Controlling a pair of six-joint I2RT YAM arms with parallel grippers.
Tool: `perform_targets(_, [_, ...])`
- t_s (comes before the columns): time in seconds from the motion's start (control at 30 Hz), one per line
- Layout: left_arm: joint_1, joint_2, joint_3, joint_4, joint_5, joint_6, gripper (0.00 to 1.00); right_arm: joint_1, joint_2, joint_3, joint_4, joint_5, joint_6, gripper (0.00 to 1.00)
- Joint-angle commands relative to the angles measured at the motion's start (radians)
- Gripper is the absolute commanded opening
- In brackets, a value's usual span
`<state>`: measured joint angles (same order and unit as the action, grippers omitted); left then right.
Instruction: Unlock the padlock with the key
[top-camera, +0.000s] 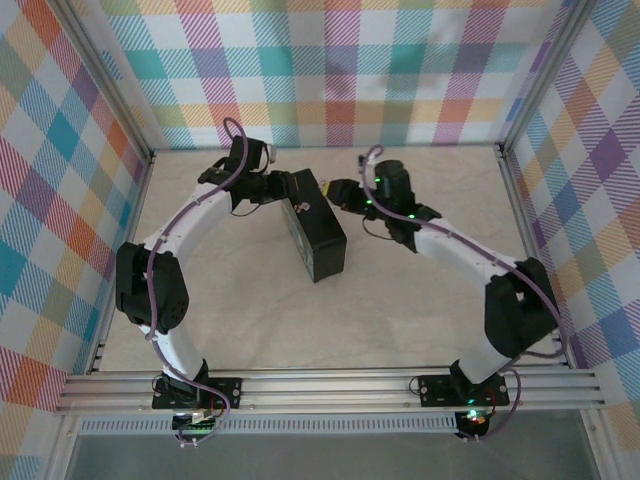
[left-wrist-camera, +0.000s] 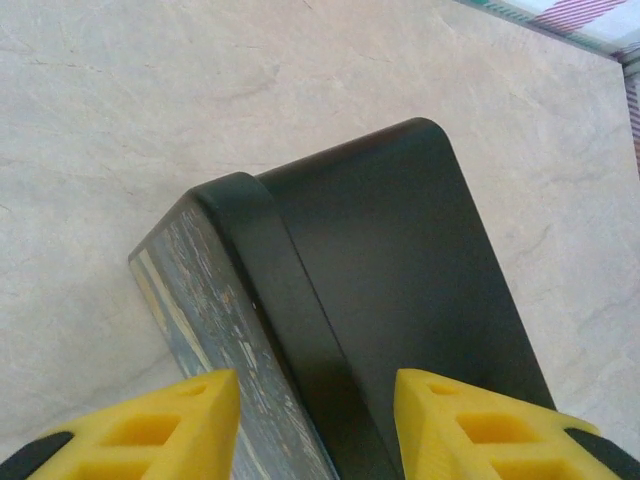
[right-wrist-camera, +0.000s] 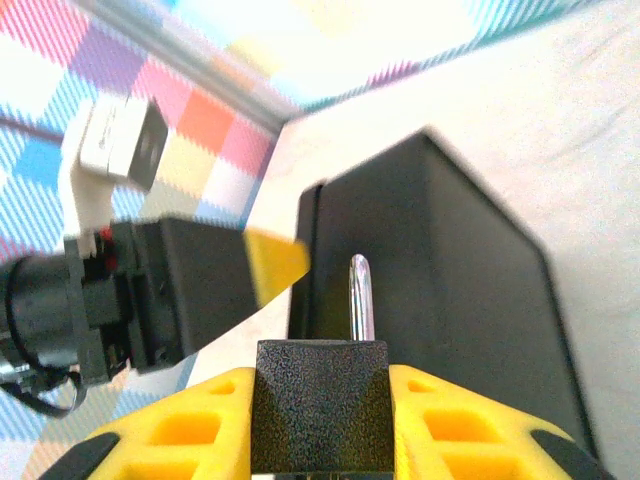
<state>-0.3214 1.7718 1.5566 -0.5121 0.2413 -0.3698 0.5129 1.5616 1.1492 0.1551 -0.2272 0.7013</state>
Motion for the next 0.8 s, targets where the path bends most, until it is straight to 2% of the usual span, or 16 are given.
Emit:
perform_targets(0.0, [0.009,-0.044,0.048,-0.05,-0.014,0.025,0.45,-0.081,-0.087,-0.086,-0.026,0.017,-0.029,0.24])
perform_targets(0.13, [0.008,-0.062,0.046,-0.067,-0.034,0.029,0.46,-0.176,-0.143,-0.214,-0.062,0.05,-0.075,0.25])
perform_targets(0.23, [0.008,-0.081,0.031,-0.076,-0.049,0.029,0.46,-0.206,-0.141,-0.276,-0.112,0.114,-0.156,0.25])
perform_targets(0.47, [0.008,-0.139,-0.026,-0.079,-0.069,0.024,0.46,-0.217,-0.024,-0.34,-0.118,0.174,-0.26,0.27])
perform_targets(0.6, [0.008,-0.144,-0.001,-0.107,-0.083,0.037,0.47,-0.218,0.062,-0.34,-0.115,0.192,-0.289,0.28])
perform_targets(0.77, [0.008,-0.146,0.034,-0.129,-0.089,0.051,0.47,-0.217,0.113,-0.333,-0.126,0.208,-0.305,0.34])
